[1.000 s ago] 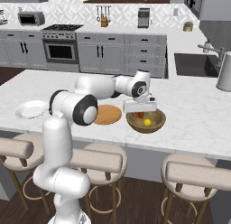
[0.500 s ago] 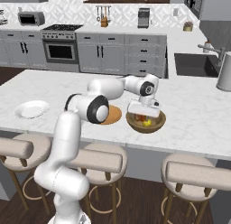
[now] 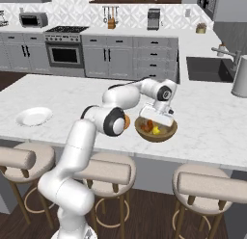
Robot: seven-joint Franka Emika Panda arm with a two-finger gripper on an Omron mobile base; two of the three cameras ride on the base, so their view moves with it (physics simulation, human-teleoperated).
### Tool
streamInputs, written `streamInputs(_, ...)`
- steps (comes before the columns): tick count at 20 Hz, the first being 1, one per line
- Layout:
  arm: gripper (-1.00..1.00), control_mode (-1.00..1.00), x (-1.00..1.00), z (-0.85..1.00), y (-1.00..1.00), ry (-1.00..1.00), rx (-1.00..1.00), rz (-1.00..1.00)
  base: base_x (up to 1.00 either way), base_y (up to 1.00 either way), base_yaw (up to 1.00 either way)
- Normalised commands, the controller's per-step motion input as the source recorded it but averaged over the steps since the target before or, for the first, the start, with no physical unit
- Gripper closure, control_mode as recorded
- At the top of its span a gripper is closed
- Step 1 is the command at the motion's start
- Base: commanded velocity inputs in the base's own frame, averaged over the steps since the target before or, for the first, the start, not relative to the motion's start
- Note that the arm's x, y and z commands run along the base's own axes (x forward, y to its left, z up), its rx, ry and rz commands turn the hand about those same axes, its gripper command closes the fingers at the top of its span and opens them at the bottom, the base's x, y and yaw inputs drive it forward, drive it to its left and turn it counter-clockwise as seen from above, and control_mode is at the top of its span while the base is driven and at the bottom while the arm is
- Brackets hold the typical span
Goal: Pick the chicken drumstick and lemon from their plates and place them in the bowl. Then put the bowl in the fridge.
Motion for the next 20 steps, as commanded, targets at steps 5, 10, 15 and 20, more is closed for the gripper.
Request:
streamInputs(5, -1.0, -1.0, -0.44, 0.18, -0.47, -0.07, 0.0, -0.1, 0.0, 0.0, 0.0)
streamInputs(10, -1.0, -1.0, -0.64, 0.03, -0.27, -0.18, 0.0, -0.26, 0.0, 0.0, 0.0)
streamInputs(15, -1.0, -1.0, -0.22, -0.04, 0.0, -0.31, -0.08, -0.36, 0.0, 0.0, 0.0)
streamInputs(20, -1.0, -1.0, -0.1, -0.04, 0.01, -0.33, -0.24, -0.46, 0.0, 0.0, 0.0)
